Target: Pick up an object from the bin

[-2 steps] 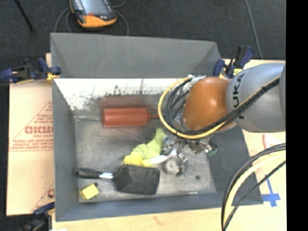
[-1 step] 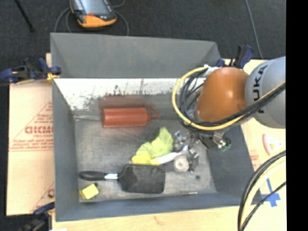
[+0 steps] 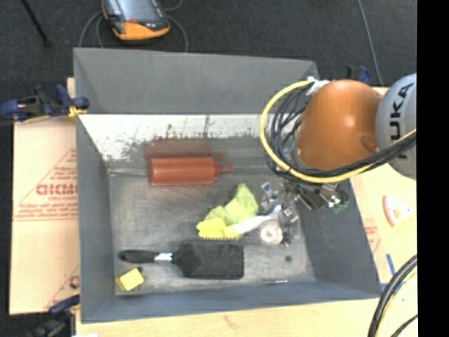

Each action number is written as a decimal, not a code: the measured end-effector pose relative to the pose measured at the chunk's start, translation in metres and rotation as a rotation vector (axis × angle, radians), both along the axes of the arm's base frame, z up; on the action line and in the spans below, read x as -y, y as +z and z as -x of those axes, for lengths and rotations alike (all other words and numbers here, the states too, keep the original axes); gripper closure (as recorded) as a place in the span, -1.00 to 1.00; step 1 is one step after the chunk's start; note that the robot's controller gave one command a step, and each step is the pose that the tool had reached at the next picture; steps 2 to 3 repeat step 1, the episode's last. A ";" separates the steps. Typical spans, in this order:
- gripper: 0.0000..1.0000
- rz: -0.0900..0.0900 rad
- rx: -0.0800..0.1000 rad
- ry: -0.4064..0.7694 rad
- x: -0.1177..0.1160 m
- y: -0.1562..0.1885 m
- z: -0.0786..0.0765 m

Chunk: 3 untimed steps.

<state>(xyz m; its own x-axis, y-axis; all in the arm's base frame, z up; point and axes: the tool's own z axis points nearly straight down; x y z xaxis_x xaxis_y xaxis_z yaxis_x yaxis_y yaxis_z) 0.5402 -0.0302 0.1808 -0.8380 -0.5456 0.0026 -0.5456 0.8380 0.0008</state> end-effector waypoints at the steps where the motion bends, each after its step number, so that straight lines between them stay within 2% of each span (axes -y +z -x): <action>1: 1.00 -0.001 0.009 0.003 -0.005 0.044 -0.002; 3: 1.00 -0.001 0.009 0.003 -0.005 0.044 -0.002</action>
Offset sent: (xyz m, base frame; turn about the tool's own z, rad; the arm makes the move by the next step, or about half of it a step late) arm 0.0001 0.0028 0.0082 -0.0149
